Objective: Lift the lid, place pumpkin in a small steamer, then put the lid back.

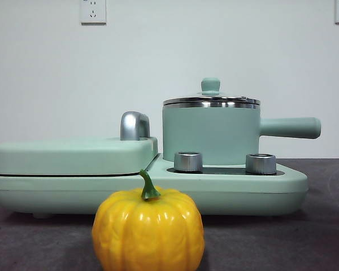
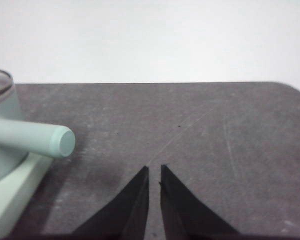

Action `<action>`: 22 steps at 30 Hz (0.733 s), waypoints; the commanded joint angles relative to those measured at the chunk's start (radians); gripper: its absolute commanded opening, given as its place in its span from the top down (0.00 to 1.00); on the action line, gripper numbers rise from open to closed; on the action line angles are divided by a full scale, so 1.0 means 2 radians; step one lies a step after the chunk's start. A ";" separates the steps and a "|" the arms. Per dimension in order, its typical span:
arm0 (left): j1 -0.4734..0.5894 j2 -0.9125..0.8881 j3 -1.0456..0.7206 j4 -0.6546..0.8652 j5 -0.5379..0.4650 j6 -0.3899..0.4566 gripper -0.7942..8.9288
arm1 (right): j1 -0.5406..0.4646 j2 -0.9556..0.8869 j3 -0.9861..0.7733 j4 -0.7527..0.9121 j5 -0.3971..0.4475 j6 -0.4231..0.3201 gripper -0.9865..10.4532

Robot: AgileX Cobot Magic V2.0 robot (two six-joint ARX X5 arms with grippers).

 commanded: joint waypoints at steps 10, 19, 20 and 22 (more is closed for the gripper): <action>0.001 -0.001 -0.004 0.108 0.000 -0.107 0.91 | 0.000 0.001 -0.001 0.027 -0.036 0.142 0.88; 0.001 0.001 0.059 0.116 0.000 -0.104 0.91 | 0.000 0.001 0.034 0.072 -0.035 0.131 0.88; 0.001 0.002 0.069 0.114 0.000 -0.103 0.91 | 0.000 0.001 0.043 0.064 -0.035 0.126 0.88; 0.001 0.007 0.094 0.102 -0.002 -0.095 0.91 | 0.000 0.001 0.064 0.045 -0.035 0.119 0.88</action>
